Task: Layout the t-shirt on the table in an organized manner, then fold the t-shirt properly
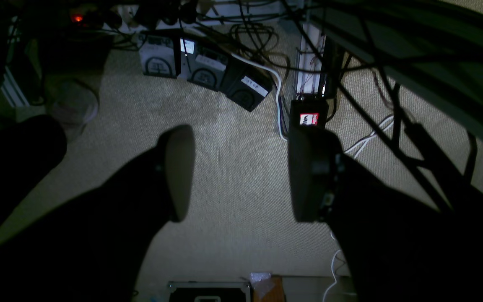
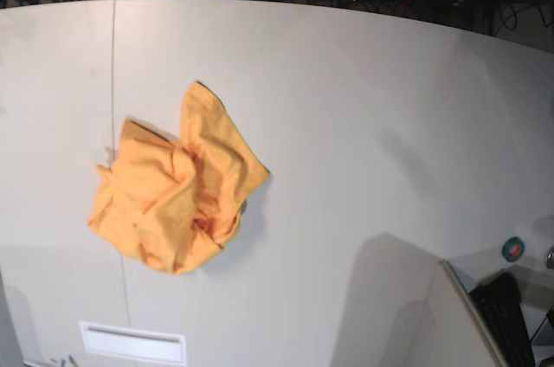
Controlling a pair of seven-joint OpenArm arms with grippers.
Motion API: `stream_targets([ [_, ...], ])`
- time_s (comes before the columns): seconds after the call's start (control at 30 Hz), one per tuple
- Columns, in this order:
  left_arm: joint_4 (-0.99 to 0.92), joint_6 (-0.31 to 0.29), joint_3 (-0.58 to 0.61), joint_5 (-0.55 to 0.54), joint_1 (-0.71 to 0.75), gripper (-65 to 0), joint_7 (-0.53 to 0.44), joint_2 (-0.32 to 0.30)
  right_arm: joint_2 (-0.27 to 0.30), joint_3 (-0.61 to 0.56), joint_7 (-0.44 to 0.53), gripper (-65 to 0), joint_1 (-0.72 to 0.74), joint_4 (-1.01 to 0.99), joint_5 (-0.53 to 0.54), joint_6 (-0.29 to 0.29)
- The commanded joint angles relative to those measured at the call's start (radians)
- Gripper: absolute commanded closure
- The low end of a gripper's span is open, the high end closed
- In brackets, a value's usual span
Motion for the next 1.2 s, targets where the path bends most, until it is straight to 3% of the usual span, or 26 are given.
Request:
stream_targets([
  [0.0, 0.002, 0.004, -0.002, -0.001, 0.006, -28.8, 0.0, 0.001, 0.004, -0.001, -0.001, 0.0, -0.006, 0.0, 0.002, -0.013],
  [0.03, 0.002, 0.004, -0.002, -0.001, 0.006, -22.1, 0.0, 0.001, 0.004, -0.001, -0.001, 0.0, -0.006, 0.0, 0.002, -0.013],
  [0.1, 0.002, 0.004, -0.002, -0.001, 0.006, 0.0, 0.0, 0.001, 0.004, -0.001, -0.001, 0.0, -0.006, 0.0, 0.002, -0.013],
  [1.17, 0.003, 0.004, -0.002, -0.001, 0.019, 0.0, -0.001, 0.001, 0.004, 0.013, 0.002, 0.0, -0.03, 0.009, 0.011, -0.013],
])
